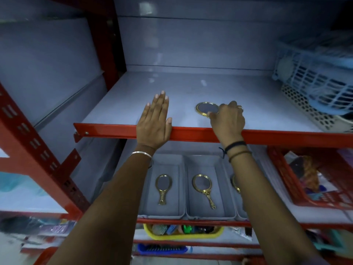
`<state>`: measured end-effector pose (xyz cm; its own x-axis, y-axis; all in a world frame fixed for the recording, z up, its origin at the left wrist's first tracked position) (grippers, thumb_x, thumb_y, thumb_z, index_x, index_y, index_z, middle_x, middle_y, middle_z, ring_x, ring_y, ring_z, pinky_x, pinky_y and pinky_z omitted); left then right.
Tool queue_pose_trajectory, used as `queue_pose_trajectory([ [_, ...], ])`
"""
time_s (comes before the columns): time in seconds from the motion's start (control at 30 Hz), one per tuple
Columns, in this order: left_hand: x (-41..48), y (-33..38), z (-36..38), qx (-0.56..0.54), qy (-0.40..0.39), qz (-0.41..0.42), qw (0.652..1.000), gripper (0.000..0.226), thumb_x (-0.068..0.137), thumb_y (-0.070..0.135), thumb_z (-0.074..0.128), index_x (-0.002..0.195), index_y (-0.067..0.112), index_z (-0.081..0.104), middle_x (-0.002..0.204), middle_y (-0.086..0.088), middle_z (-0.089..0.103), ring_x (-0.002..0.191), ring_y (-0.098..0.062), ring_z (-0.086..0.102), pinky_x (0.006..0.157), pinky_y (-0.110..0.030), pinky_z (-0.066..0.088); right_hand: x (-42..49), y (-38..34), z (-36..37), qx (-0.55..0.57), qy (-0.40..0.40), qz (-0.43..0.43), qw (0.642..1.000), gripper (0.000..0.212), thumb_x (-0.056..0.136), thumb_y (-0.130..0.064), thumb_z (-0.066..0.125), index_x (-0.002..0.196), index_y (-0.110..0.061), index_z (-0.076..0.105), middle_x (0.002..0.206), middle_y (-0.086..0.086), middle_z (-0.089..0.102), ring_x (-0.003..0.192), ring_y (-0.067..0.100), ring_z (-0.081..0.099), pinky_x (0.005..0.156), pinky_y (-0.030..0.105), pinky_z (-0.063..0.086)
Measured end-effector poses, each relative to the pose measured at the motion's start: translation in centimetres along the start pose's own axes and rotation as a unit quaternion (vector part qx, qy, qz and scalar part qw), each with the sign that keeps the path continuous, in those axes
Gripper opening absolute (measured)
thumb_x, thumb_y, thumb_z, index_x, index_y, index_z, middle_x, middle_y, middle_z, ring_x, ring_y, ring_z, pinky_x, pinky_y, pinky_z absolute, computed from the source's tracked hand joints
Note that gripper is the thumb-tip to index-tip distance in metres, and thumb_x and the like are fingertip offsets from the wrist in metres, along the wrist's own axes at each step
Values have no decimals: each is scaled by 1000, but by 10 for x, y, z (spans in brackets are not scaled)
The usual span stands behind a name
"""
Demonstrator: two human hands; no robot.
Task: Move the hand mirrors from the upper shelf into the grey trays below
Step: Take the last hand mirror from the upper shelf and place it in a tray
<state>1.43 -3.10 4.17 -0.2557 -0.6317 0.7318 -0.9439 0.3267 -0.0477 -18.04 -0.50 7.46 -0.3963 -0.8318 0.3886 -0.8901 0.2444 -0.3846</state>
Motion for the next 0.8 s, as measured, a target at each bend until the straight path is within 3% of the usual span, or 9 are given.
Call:
queue_pose_trajectory([
  [0.1, 1, 0, 0, 1, -10, 0, 1000, 60, 90, 29, 29, 142, 1, 38, 148, -14, 43, 138, -26, 40, 114, -34, 22, 12, -4, 16, -34, -96, 51, 994, 39, 88, -17, 60, 125, -5, 53, 131, 17, 52, 125, 34, 44, 98, 42, 41],
  [0.27, 0, 0, 1, -2, -14, -4, 1000, 60, 90, 28, 29, 142, 1, 38, 149, -15, 42, 138, -26, 40, 114, -34, 21, 23, -13, 18, -49, -127, 57, 989, 41, 85, 0, 55, 126, -8, 53, 132, 12, 55, 124, 30, 50, 97, 33, 43],
  [0.4, 0, 0, 0, -1, -11, -6, 1000, 60, 90, 29, 29, 141, 0, 40, 148, -15, 43, 138, -27, 41, 113, -34, 23, 34, 8, 21, 73, -170, 97, 978, 36, 85, -6, 56, 120, -8, 54, 122, 12, 61, 115, 32, 57, 88, 34, 48],
  [0.5, 1, 0, 0, -5, -8, -9, 1000, 60, 89, 29, 29, 141, 0, 40, 148, -15, 43, 138, -27, 41, 113, -34, 22, 43, 26, 19, 299, -176, 134, 928, 17, 79, -12, 67, 88, -4, 55, 87, 13, 55, 88, 28, 59, 70, 35, 49],
  [0.6, 0, 0, 0, -3, -6, -12, 1000, 60, 89, 29, 29, 141, 0, 40, 148, -15, 43, 137, -27, 41, 113, -34, 23, 31, 30, -1, 466, -164, 106, 863, 26, 82, -12, 69, 92, 11, 64, 71, 7, 53, 64, 20, 52, 59, 26, 47],
  [0.7, 0, 0, -1, -1, 3, -10, 1000, 59, 89, 28, 30, 140, 0, 41, 146, -16, 45, 136, -28, 43, 112, -33, 24, -9, 36, -20, 550, -203, 70, 807, 12, 87, -11, 62, 80, -2, 66, 56, -1, 53, 48, 10, 51, 49, 18, 49],
  [0.8, -2, 1, -1, -5, 7, -9, 1000, 59, 90, 28, 29, 141, 0, 40, 147, -16, 44, 137, -28, 41, 112, -35, 28, -56, 59, -8, 563, -268, 59, 780, 16, 88, -8, 58, 74, -12, 64, 53, -8, 57, 50, 7, 52, 51, 19, 48],
])
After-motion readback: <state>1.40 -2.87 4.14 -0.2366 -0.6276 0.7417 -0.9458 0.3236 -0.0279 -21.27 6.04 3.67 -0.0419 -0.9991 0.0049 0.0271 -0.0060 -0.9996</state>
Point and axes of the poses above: each hand's wrist, its own x-axis towards the middle knuckle, its own z-axis out of the palm, y = z × x, the point moved 5 cm from there along x, towards the middle knuckle
